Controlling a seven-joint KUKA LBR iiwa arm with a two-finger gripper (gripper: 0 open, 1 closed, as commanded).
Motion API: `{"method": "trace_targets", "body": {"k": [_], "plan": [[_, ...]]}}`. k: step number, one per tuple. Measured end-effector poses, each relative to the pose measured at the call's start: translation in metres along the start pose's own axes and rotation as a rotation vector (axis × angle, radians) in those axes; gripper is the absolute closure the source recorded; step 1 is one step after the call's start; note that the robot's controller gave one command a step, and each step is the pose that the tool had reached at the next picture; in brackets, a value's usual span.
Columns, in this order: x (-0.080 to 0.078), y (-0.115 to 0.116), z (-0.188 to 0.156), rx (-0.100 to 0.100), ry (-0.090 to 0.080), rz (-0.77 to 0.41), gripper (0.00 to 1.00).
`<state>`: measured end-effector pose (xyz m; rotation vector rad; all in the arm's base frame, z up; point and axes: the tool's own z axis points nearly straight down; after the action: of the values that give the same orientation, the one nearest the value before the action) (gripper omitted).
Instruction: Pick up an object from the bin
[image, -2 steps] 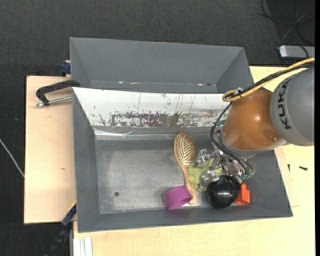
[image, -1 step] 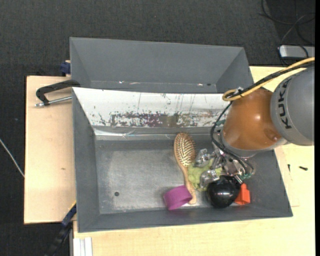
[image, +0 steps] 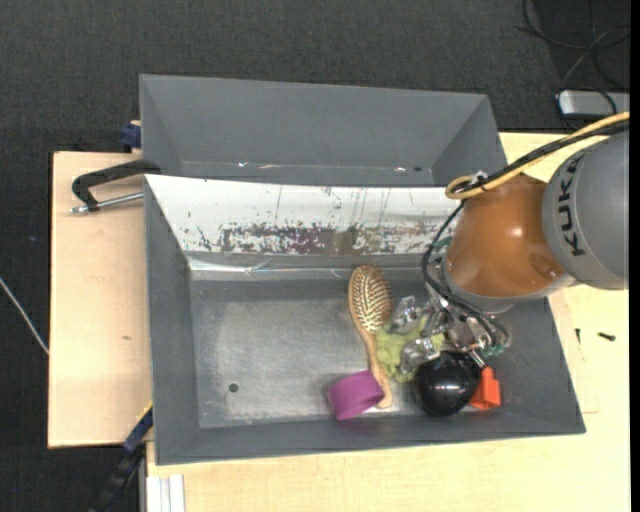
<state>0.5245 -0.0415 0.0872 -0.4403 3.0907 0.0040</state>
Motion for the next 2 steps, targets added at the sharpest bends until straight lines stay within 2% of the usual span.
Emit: {"method": "trace_targets", "body": {"k": [2], "plan": [[0.0,0.001,-0.023,-0.001,0.007,-0.001,1.0]]}}
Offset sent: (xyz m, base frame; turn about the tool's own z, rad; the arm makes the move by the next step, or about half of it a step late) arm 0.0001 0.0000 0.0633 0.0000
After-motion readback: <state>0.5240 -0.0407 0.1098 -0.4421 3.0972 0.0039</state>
